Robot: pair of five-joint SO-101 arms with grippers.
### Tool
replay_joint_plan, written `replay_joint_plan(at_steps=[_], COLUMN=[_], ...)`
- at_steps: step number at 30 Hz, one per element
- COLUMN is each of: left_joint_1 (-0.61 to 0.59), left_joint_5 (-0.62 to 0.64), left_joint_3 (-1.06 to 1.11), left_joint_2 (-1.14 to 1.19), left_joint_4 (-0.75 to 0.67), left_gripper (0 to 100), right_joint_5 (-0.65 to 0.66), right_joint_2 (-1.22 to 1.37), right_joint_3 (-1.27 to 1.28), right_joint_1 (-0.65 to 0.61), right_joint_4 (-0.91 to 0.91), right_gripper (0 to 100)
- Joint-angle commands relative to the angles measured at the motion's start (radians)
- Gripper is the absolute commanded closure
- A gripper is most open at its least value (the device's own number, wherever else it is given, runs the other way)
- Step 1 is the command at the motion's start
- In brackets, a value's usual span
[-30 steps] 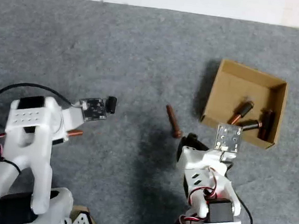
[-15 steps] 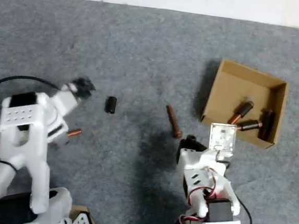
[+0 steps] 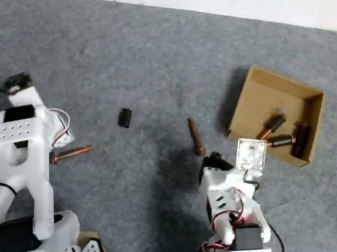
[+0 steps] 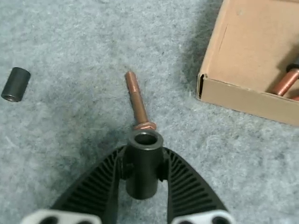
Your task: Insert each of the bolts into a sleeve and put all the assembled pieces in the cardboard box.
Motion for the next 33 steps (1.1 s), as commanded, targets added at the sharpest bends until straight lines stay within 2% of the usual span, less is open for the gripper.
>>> replay_joint_plan(at_steps=[1,7,16,26,33], left_joint_1=[0.021,0.025,0.028,0.039,0.039], left_joint_5=[0.186,0.358,0.436,0.496,0.496], left_joint_3=[-0.007,-0.001,0.13,0.286,0.323], left_joint_2=[-0.047,-0.041,-0.039,-0.039,-0.038], left_joint_4=[0.038,0.04,0.054,-0.276,-0.311], left_gripper=[82,82,82,82,82], right_joint_5=[0.011,0.012,0.012,0.012,0.014], right_joint_2=[-0.012,-0.012,-0.012,-0.012,-0.012], right_joint_3=[-0.013,-0.013,-0.013,-0.01,0.018], right_joint_1=[0.008,0.008,0.008,0.008,0.008], right_joint_4=[-0.027,-0.027,-0.027,-0.022,-0.027], right_gripper=[99.0,99.0,99.0,99.0,99.0])
